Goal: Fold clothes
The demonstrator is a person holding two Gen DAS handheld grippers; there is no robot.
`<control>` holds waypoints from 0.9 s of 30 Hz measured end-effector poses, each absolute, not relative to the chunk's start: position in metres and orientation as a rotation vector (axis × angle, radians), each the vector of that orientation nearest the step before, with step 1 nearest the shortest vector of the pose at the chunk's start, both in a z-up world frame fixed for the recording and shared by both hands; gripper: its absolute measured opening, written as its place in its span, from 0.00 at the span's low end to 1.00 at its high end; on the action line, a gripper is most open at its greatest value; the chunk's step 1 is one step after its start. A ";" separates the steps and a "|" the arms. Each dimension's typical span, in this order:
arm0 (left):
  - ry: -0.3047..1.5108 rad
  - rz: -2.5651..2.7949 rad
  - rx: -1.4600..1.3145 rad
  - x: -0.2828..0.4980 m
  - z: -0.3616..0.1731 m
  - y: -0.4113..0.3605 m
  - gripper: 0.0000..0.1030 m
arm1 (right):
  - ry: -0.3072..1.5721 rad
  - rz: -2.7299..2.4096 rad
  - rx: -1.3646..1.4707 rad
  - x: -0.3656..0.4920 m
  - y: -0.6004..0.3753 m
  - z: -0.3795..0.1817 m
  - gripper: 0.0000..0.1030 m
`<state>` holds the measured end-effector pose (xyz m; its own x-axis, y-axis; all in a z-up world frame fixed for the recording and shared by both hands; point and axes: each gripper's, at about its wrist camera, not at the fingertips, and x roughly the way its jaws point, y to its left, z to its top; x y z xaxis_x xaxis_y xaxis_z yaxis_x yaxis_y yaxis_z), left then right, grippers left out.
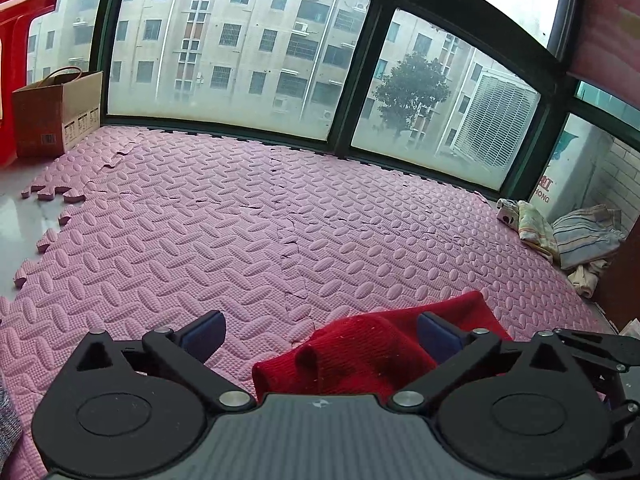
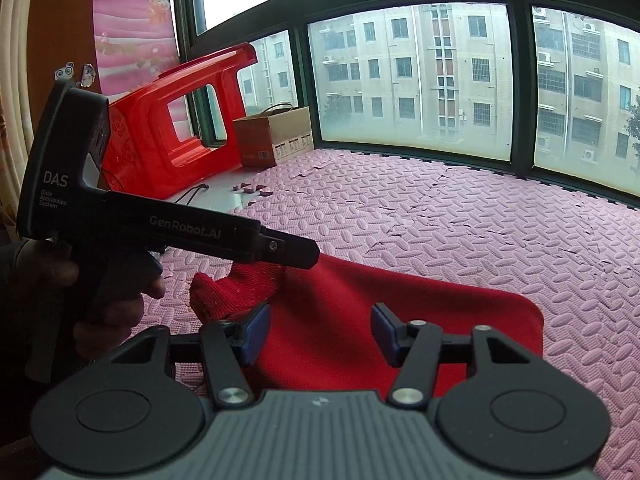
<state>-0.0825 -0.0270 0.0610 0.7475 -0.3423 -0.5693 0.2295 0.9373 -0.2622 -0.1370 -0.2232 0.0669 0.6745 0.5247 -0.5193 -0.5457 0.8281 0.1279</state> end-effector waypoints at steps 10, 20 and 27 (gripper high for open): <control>0.686 -0.298 -0.194 -0.080 0.054 -0.023 1.00 | 0.551 0.607 0.002 -0.144 -0.225 0.069 0.55; 0.698 -0.290 -0.196 -0.079 0.050 -0.022 1.00 | 0.556 0.618 0.007 -0.144 -0.221 0.066 0.55; 0.709 -0.283 -0.200 -0.077 0.048 -0.022 1.00 | 0.560 0.624 0.009 -0.143 -0.219 0.064 0.56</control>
<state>-0.0770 -0.0220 0.0481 0.7237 -0.3219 -0.6105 0.1875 0.9430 -0.2749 -0.1426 -0.2187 0.0638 0.6687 0.5553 -0.4944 -0.5508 0.8166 0.1723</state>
